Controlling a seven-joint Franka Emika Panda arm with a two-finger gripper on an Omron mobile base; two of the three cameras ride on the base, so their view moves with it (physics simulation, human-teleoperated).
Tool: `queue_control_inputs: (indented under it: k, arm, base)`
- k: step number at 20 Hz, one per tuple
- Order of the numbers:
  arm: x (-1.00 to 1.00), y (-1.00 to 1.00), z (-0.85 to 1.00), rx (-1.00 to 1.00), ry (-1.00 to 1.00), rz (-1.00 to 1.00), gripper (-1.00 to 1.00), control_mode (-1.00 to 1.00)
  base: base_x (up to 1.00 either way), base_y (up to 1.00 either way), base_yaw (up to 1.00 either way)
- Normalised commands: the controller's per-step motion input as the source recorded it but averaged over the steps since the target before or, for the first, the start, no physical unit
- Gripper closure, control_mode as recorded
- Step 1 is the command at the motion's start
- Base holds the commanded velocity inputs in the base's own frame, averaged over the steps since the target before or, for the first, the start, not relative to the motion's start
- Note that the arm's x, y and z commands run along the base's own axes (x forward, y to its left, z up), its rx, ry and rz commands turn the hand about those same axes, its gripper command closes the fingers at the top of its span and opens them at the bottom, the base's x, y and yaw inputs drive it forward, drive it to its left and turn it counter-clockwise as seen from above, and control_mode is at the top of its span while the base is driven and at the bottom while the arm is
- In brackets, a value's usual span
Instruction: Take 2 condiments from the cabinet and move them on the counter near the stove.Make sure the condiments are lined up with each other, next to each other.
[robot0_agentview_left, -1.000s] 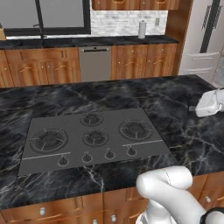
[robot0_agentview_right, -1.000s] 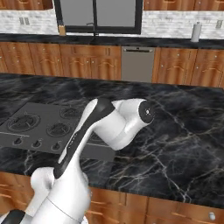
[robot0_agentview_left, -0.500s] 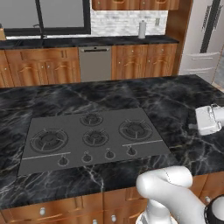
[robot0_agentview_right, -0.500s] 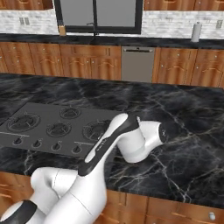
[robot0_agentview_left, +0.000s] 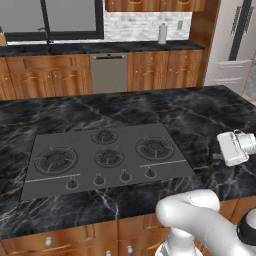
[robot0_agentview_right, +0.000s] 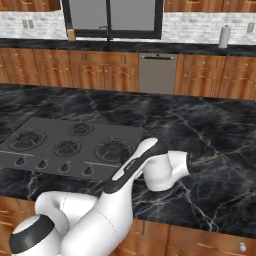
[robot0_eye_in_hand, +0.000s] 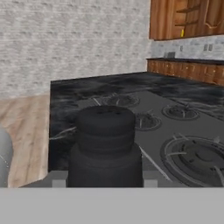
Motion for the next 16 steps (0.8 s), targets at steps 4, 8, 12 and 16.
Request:
queue_control_inputs:
  k: [4,8,12,16]
  arm:
    - [0.06,-0.14,-0.50,0.12,0.01,0.08,1.00,-1.00]
    - [0.02,-0.28,-0.44,0.11,0.00,0.04,1.00,-1.00]
    - [0.10,-0.03,-0.35,0.02,0.00,0.00,1.00,-1.00]
    - [0.13,0.00,-0.34,0.03,0.00,0.00,1.00,-1.00]
  base:
    - [0.00,0.00,0.00]
    - [0.00,0.00,0.00]
    - [0.00,0.00,0.00]
    - [0.00,0.00,0.00]
